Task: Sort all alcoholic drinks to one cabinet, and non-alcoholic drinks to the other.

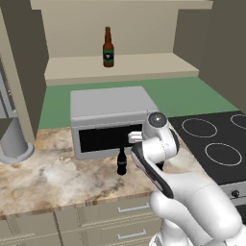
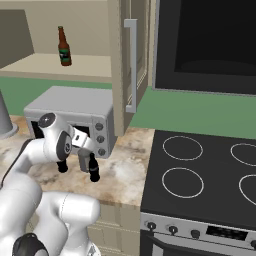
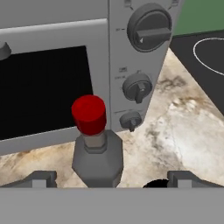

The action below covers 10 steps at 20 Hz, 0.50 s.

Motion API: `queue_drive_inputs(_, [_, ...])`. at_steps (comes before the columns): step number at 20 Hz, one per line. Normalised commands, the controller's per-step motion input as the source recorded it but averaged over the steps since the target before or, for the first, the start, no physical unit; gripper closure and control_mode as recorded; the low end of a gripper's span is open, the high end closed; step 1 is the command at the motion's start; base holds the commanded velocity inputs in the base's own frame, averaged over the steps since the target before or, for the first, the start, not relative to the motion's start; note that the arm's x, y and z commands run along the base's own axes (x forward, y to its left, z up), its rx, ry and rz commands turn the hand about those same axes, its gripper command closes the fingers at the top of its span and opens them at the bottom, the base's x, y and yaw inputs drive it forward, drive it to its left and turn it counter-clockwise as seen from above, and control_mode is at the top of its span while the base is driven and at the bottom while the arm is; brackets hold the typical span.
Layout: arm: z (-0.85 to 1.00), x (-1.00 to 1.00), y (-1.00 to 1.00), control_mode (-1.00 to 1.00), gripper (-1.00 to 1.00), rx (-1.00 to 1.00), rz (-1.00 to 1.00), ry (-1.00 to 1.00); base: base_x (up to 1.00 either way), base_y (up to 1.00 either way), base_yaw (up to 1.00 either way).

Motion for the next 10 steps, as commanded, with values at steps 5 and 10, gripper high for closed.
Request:
queue_drive_inputs(5, [-0.06,0.1,0.0,-1.0,-1.0,0.0,0.01,0.0,0.0,0.0,0.0])
queue_drive_inputs(10, [-0.07,0.15,0.0,-1.0,-1.0,0.0,0.0,0.0,0.0,0.0,0.0])
